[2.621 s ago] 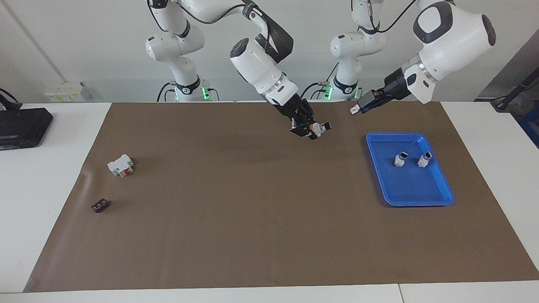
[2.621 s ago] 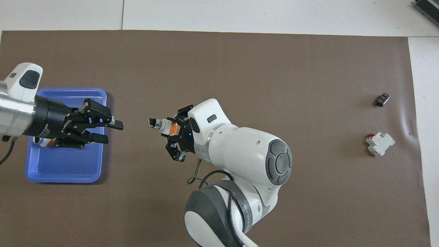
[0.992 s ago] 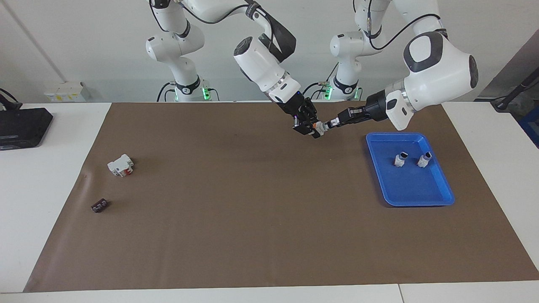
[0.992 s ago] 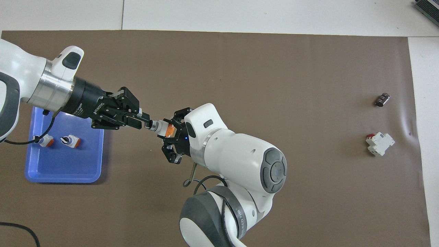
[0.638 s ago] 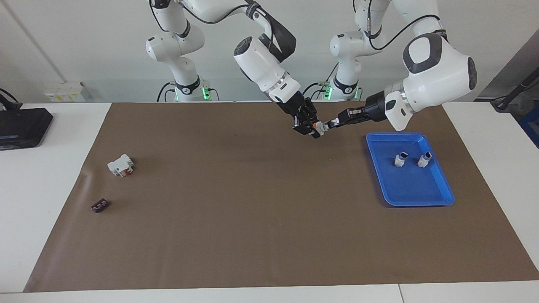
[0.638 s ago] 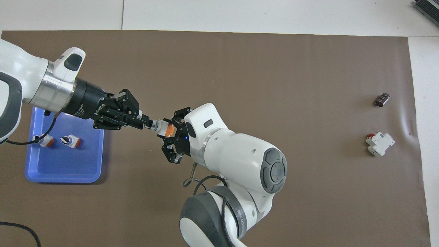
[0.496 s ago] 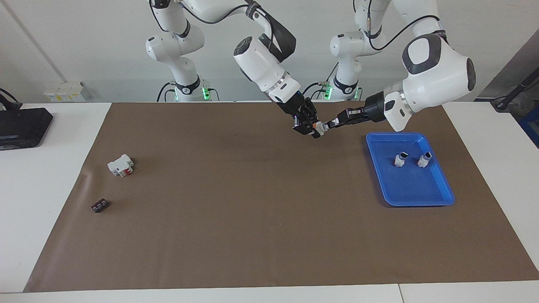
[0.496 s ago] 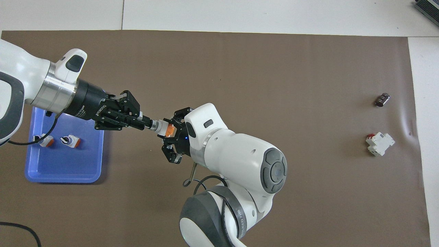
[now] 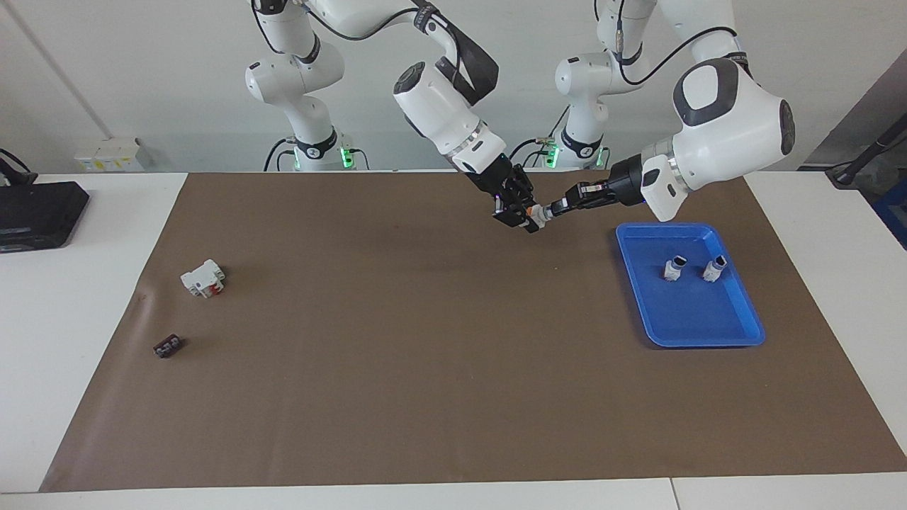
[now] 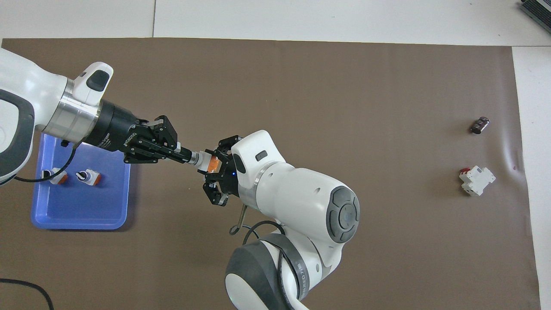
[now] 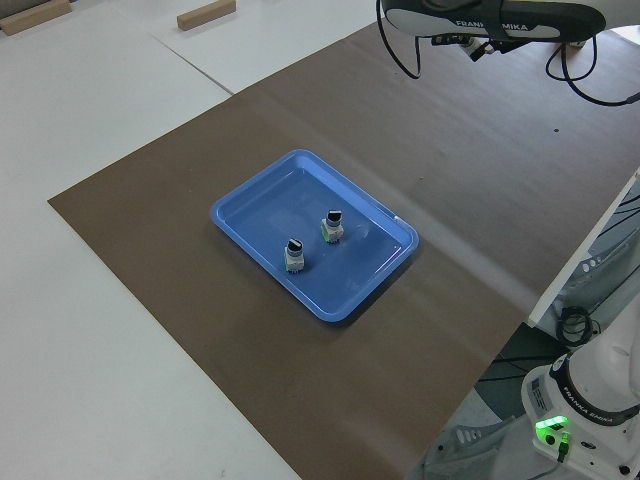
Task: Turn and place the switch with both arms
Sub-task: 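Close the left gripper on the switch end held by the right gripper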
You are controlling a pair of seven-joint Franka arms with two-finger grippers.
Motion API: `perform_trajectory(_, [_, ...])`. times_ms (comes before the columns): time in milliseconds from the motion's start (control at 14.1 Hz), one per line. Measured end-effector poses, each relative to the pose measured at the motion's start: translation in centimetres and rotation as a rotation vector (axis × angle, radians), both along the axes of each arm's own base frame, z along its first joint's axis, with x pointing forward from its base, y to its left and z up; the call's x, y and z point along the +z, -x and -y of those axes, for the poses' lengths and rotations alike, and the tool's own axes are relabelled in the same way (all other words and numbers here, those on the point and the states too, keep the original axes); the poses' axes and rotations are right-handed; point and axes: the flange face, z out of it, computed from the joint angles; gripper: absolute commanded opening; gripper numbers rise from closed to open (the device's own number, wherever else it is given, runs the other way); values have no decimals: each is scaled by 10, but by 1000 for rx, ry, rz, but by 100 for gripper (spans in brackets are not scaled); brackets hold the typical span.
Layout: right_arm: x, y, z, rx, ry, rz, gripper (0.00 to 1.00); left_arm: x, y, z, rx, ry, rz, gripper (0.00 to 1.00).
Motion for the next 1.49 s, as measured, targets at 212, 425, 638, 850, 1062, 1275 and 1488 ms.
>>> perform_trajectory(212, [0,0,0,-4,-2,-2,0,0,0,0,1,1,0,0])
perform_trajectory(425, [0,0,0,-8,-3,3,0,0,0,0,2,1,2,0])
perform_trajectory(638, [-2,0,1,-10,-1,1,0,-2,0,2,63,-23,-49,0])
perform_trajectory(850, [-4,0,2,-12,2,0,0,-3,0,4,167,-62,-136,0])
perform_trajectory(1062, [-5,0,2,-12,2,-1,0,-3,0,4,270,-98,-225,0])
perform_trajectory(1275, [-4,-1,3,-22,-1,-4,0,-2,0,5,394,-138,-322,0])
perform_trajectory(1488, [-5,-3,5,-36,-5,0,0,-1,-1,7,547,-180,-423,0])
